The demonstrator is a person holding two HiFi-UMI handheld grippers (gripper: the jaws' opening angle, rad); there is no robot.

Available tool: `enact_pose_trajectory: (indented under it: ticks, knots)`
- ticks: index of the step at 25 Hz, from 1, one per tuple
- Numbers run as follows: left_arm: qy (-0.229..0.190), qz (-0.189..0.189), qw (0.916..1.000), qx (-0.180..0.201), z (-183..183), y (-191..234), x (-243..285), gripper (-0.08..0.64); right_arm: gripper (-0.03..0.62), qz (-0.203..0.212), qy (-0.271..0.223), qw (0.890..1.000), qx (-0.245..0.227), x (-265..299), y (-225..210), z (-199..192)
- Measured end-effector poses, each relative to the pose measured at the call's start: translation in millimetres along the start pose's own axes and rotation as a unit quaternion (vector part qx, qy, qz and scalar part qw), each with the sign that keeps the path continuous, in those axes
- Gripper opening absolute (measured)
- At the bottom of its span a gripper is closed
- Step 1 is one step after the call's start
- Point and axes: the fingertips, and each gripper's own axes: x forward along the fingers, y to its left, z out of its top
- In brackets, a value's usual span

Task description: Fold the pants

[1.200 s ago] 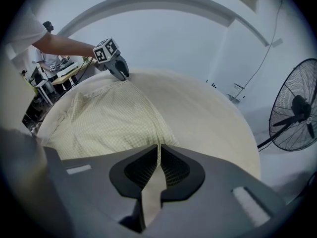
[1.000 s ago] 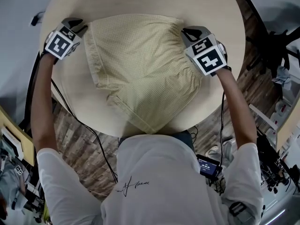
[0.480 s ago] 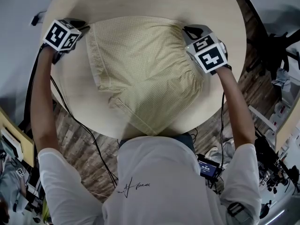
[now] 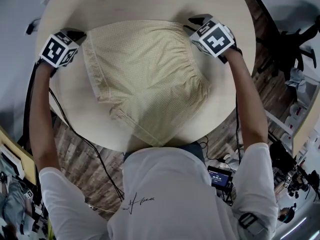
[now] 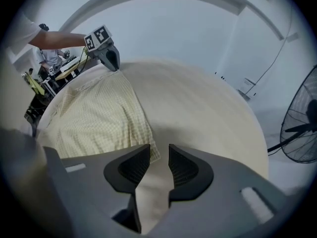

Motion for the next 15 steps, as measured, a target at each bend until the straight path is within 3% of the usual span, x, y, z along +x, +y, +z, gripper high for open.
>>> enact_pose_trajectory:
  ticks: [3, 9, 15]
  knots:
    - [0.003, 0.023, 0.9992, 0.032, -1, -2, 0, 0.083, 0.092, 0.037, 0.028, 0.999, 0.001, 9, 4, -4]
    - [-0.002, 0.038, 0.9990, 0.024, -2, -1, 2, 0.080, 0.127, 0.113, 0.029, 0.993, -0.006, 11, 18, -3]
    - [-0.028, 0.070, 0.9971, 0.005, 2, -9, -6, 0.080, 0.130, 0.106, 0.059, 0.992, 0.020, 17, 13, -7]
